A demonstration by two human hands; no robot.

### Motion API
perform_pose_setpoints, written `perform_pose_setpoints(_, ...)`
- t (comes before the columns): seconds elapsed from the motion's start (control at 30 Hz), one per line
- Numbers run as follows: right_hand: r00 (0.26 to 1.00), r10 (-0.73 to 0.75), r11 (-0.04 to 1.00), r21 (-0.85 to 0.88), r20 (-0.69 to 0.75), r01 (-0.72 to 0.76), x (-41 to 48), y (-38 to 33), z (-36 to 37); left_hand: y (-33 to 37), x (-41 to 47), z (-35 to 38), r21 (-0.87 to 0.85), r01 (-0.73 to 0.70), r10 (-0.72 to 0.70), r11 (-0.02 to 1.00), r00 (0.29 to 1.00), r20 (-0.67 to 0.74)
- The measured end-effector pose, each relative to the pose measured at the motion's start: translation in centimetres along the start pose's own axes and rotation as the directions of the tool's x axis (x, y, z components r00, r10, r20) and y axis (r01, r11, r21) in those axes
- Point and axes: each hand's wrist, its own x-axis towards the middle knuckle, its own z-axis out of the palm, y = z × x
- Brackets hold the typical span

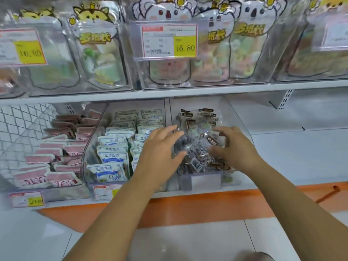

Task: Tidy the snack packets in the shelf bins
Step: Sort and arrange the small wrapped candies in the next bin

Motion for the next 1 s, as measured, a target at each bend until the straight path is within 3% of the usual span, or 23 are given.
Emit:
perform_pose_setpoints(0.23,0.999,-0.022,1.000,-0.007,-0.028,0.022,-0.3,0.0,1.1,1.4,0.8,1.7,0.103,-0.166,0.162,0.981,0.986,0.049)
perform_pose_setpoints(0.3,0.998,0.033,0.982,0.186,-0.062,-0.020,-0.5,0.1,0.6,2.2,0.8,2.0,0.125,-0.207,0.200,0.970,0.978,0.064)
perform_pose_setpoints(0.43,0.988,0.128,0.762,0.646,-0.083,-0.045,-1.7,-0.6,-1.6,3.5,0.5,2.5,-0.017,-0.162,0.163,0.987,0.978,0.134)
perform_pose_setpoints(0.63,0.996,0.050,0.475,0.876,0.073,-0.088,-2.9,-1.3,-3.6,5.0,1.0,3.1,-0.318,-0.024,0.039,0.948,0.998,0.042)
perform_pose_setpoints(0.7,0.997,0.068,0.539,0.840,0.024,-0.057,-2.7,-0.9,-4.0,4.9,1.3,2.8,-0.532,0.158,-0.096,0.832,0.985,0.143)
perform_pose_setpoints(0.77,0.997,0.073,0.718,0.695,-0.004,-0.049,-2.5,0.0,-4.3,4.3,1.5,2.5,-0.739,0.364,-0.190,0.567,0.931,0.313)
perform_pose_setpoints(0.83,0.996,0.030,0.759,0.646,0.089,-0.081,-2.6,0.0,-3.9,3.8,1.6,2.1,-0.821,0.460,-0.169,0.339,0.888,0.427)
perform_pose_setpoints(0.9,0.988,0.017,0.740,0.662,0.153,-0.115,-2.7,-0.5,-2.9,3.6,1.5,1.8,-0.845,0.480,-0.124,0.237,0.877,0.464)
perform_pose_setpoints(1.0,0.990,0.035,0.691,0.712,0.138,-0.124,-2.5,-1.3,-1.7,3.4,1.5,1.7,-0.848,0.482,-0.121,0.222,0.876,0.466)
